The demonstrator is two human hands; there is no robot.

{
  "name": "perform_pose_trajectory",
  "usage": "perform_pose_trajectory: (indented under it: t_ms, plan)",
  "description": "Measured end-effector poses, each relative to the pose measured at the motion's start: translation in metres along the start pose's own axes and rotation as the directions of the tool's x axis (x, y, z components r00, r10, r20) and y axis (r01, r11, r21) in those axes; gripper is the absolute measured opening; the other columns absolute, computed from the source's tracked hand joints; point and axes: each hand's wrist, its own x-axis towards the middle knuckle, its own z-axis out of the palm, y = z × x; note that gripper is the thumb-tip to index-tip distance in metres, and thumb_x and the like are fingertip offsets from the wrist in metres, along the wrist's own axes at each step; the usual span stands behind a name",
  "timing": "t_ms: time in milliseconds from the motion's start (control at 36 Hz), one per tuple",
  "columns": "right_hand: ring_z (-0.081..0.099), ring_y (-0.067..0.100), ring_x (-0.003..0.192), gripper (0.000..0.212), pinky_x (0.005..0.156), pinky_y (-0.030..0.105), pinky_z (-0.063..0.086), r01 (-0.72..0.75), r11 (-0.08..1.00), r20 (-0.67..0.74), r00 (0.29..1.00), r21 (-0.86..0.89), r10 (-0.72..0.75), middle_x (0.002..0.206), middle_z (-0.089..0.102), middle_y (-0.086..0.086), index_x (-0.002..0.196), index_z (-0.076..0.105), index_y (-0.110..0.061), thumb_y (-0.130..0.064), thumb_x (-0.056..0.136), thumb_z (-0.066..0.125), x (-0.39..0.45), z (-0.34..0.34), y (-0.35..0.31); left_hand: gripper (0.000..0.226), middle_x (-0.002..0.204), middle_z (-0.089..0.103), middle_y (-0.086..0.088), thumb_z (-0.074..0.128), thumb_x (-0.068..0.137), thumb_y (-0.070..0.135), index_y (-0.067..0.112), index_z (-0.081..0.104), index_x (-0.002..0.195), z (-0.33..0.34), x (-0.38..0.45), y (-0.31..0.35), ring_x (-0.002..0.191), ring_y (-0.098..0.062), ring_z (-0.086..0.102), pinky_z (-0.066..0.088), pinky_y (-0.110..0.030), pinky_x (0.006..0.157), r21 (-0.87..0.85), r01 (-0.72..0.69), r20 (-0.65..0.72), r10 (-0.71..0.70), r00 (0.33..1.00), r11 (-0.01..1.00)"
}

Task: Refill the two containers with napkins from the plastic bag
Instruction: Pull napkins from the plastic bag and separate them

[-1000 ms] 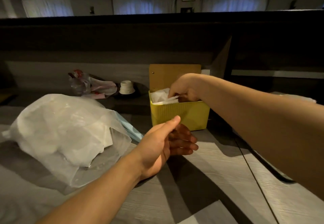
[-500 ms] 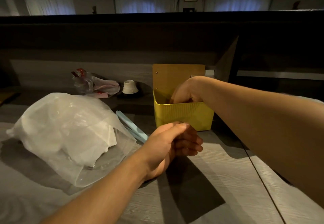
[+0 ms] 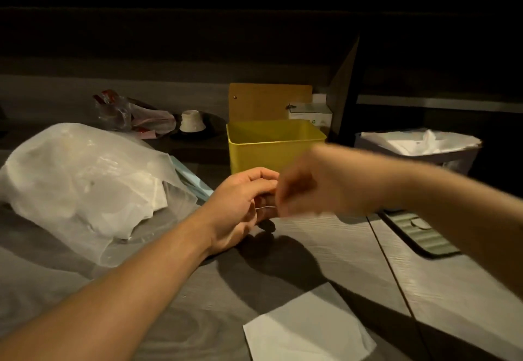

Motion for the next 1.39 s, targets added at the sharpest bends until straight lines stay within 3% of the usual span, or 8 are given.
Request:
perform_pose_trajectory:
  t_ms: [111, 306, 556, 667, 861, 972, 1083, 1389]
  plan:
    - [0.053, -0.005, 0.104, 0.036, 0.084, 0.006, 0.044, 0.026, 0.985, 0.345, 0.935, 0.169, -0.083, 0.111, 0.056, -0.024, 0.124, 0.062, -0.034, -0.04, 0.09, 0.071, -0.033, 0.038, -0.003, 0.019, 0.092, 0.073, -0.015, 0.047, 0.102, 0.004, 0.003, 0.066, 0.101, 0.002, -0.002, -0.001, 0.086, -0.024, 0.071, 0.06, -0.035, 0.08, 0.043, -0.042, -0.013, 0.043, 0.999, 0.998]
    - [0.044, -0.005, 0.102, 0.011, 0.087, 0.011, 0.041, 0.094, 0.988, 0.27, 0.955, 0.125, -0.125, 0.108, 0.05, -0.02, 0.104, 0.062, -0.035, -0.041, 0.095, 0.064, -0.04, 0.054, 0.001, 0.015, 0.094, 0.073, -0.016, 0.051, 0.1, 0.001, 0.002, 0.066, 0.101, 0.004, -0.005, -0.002, 0.085, -0.023, 0.071, 0.06, -0.03, 0.075, 0.114, -0.055, -0.011, 0.057, 0.998, 0.992]
    - [0.057, -0.006, 0.109, 0.028, 0.088, 0.017, 0.051, 0.05, 0.941, -0.249, 0.968, 0.334, 0.037, 0.11, 0.062, -0.021, 0.1, 0.051, -0.046, -0.024, 0.096, 0.066, -0.024, 0.067, 0.036, 0.039, 0.109, 0.073, -0.002, 0.059, 0.087, 0.041, 0.016, 0.066, 0.117, 0.005, -0.005, -0.001, 0.107, -0.016, 0.069, 0.056, -0.03, 0.091, 0.368, -0.072, 0.115, 0.031, 0.993, 0.927]
    - [0.066, 0.003, 0.088, 0.034, 0.073, 0.024, 0.055, 0.045, 0.923, -0.402, 0.907, 0.382, 0.122, 0.09, 0.067, -0.016, 0.116, 0.049, -0.041, -0.027, 0.092, 0.07, -0.022, 0.072, 0.044, 0.036, 0.111, 0.072, 0.002, 0.072, 0.09, 0.02, 0.024, 0.063, 0.124, 0.003, -0.005, -0.002, 0.105, -0.013, 0.07, 0.058, -0.029, 0.087, 0.515, -0.114, 0.144, 0.046, 0.989, 0.85]
    - [0.073, 0.018, 0.095, 0.017, 0.089, 0.039, 0.06, 0.012, 0.463, -0.249, 0.855, 0.886, 0.454, 0.098, 0.076, 0.004, 0.105, 0.071, -0.013, -0.011, 0.088, 0.072, -0.021, 0.07, 0.051, 0.023, 0.09, 0.073, -0.005, 0.078, 0.074, 0.023, 0.013, 0.07, 0.093, 0.002, -0.002, -0.006, 0.084, -0.02, 0.07, 0.058, -0.031, 0.069, 0.327, -0.092, -0.002, 0.098, 0.995, 0.941]
    - [0.073, 0.027, 0.1, 0.01, 0.086, 0.041, 0.06, 0.103, 0.191, -0.185, 0.852, 0.976, 0.489, 0.104, 0.075, 0.011, 0.099, 0.069, -0.006, -0.007, 0.09, 0.066, -0.02, 0.066, 0.05, 0.023, 0.091, 0.073, -0.006, 0.076, 0.073, 0.021, 0.012, 0.066, 0.09, 0.003, -0.002, -0.005, 0.084, -0.021, 0.072, 0.059, -0.03, 0.067, 0.183, -0.078, -0.019, 0.083, 0.996, 0.98]
    - [0.071, 0.028, 0.105, 0.036, 0.077, 0.034, 0.06, 0.124, 0.013, -0.119, 0.91, 0.992, 0.396, 0.116, 0.072, 0.014, 0.116, 0.068, -0.006, -0.015, 0.082, 0.069, -0.015, 0.061, 0.046, 0.023, 0.089, 0.073, -0.007, 0.074, 0.074, 0.02, 0.01, 0.062, 0.091, 0.008, -0.004, -0.003, 0.081, -0.019, 0.072, 0.058, -0.027, 0.061, 0.052, -0.106, -0.076, 0.11, 0.991, 0.993]
    - [0.073, 0.022, 0.097, 0.027, 0.081, 0.041, 0.062, 0.035, 0.268, -0.182, 0.817, 0.963, 0.547, 0.112, 0.072, 0.004, 0.12, 0.064, -0.015, -0.017, 0.093, 0.066, 0.011, 0.036, 0.035, 0.02, 0.098, 0.076, -0.009, 0.069, 0.086, 0.017, 0.005, 0.061, 0.1, 0.007, -0.004, -0.002, 0.092, -0.024, 0.075, 0.063, -0.03, 0.071, 0.018, -0.08, -0.059, 0.081, 0.995, 0.997]
